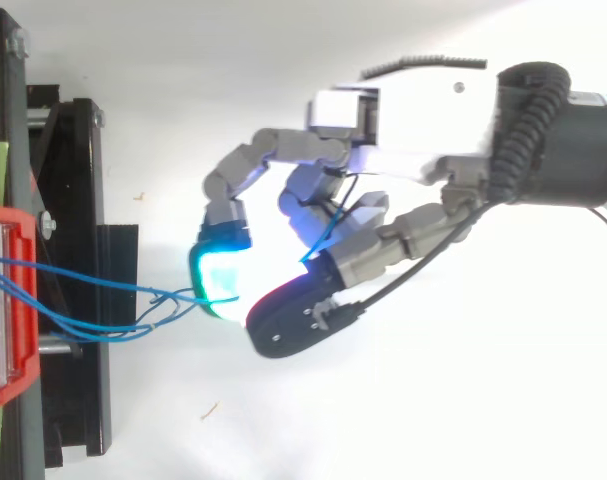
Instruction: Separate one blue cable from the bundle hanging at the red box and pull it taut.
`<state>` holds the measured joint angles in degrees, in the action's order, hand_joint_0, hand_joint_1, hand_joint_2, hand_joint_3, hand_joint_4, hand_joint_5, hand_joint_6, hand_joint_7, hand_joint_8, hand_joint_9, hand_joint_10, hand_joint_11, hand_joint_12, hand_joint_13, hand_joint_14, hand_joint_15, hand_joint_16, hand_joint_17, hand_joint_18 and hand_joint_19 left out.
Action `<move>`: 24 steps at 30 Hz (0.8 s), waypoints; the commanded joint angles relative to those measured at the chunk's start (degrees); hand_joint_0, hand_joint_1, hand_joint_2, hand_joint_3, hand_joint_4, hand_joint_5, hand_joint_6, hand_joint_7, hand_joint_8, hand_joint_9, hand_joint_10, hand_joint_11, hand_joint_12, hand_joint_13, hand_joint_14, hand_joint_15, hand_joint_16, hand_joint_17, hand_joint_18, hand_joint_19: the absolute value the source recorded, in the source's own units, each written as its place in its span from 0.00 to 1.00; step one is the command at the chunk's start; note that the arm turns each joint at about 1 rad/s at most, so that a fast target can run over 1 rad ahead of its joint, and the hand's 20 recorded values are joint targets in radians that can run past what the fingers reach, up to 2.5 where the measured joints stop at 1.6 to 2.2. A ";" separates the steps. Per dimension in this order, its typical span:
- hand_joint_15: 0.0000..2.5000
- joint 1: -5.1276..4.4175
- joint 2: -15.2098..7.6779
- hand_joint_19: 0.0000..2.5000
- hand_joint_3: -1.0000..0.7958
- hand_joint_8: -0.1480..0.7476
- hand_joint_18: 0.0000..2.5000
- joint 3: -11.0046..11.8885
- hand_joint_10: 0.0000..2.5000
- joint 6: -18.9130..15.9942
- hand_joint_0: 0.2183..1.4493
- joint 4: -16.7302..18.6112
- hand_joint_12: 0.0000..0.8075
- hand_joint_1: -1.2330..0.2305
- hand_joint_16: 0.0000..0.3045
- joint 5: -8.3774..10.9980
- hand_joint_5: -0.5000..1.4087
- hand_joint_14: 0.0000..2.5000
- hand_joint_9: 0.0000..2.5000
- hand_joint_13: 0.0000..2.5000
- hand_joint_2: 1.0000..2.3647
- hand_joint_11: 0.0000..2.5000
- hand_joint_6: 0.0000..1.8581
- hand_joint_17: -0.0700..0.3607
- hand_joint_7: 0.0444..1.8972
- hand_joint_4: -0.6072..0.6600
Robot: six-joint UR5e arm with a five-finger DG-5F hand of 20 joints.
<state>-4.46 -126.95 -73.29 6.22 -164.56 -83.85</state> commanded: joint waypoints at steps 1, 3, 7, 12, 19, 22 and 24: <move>0.61 -0.46 1.97 0.61 0.50 0.48 0.50 -4.41 0.57 0.02 0.33 3.37 0.46 0.38 0.13 3.96 0.17 0.80 0.37 0.33 0.02 0.62 0.47 0.37 0.55 0.50; 0.60 -0.73 1.88 0.61 0.50 0.49 0.49 -4.76 0.57 -1.03 0.33 5.04 0.46 0.38 0.12 4.84 0.17 0.80 0.37 0.33 0.02 0.61 0.47 0.36 0.55 0.50; 0.60 -0.99 1.88 0.61 0.50 0.48 0.49 -4.85 0.57 -0.94 0.32 5.21 0.47 0.38 0.13 4.92 0.17 0.80 0.37 0.33 0.02 0.62 0.47 0.36 0.55 0.50; 0.61 -1.52 1.88 0.61 0.51 0.48 0.49 -4.76 0.57 -0.68 0.32 5.04 0.46 0.38 0.13 4.84 0.17 0.80 0.37 0.33 0.02 0.62 0.47 0.36 0.55 0.49; 0.59 -1.52 1.88 0.61 0.51 0.48 0.49 -4.76 0.57 -0.59 0.32 5.04 0.46 0.38 0.13 5.01 0.17 0.81 0.37 0.33 0.02 0.62 0.47 0.36 0.55 0.49; 0.60 -1.60 1.88 0.62 0.51 0.48 0.49 -4.85 0.57 -0.59 0.32 5.04 0.46 0.38 0.12 5.01 0.17 0.80 0.37 0.33 0.02 0.62 0.47 0.36 0.55 0.49; 0.60 -1.60 1.88 0.61 0.51 0.48 0.49 -4.85 0.57 -0.59 0.32 4.95 0.46 0.38 0.13 5.01 0.17 0.80 0.37 0.33 0.02 0.62 0.47 0.36 0.55 0.49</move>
<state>-6.05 -125.07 -78.11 5.62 -159.58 -78.84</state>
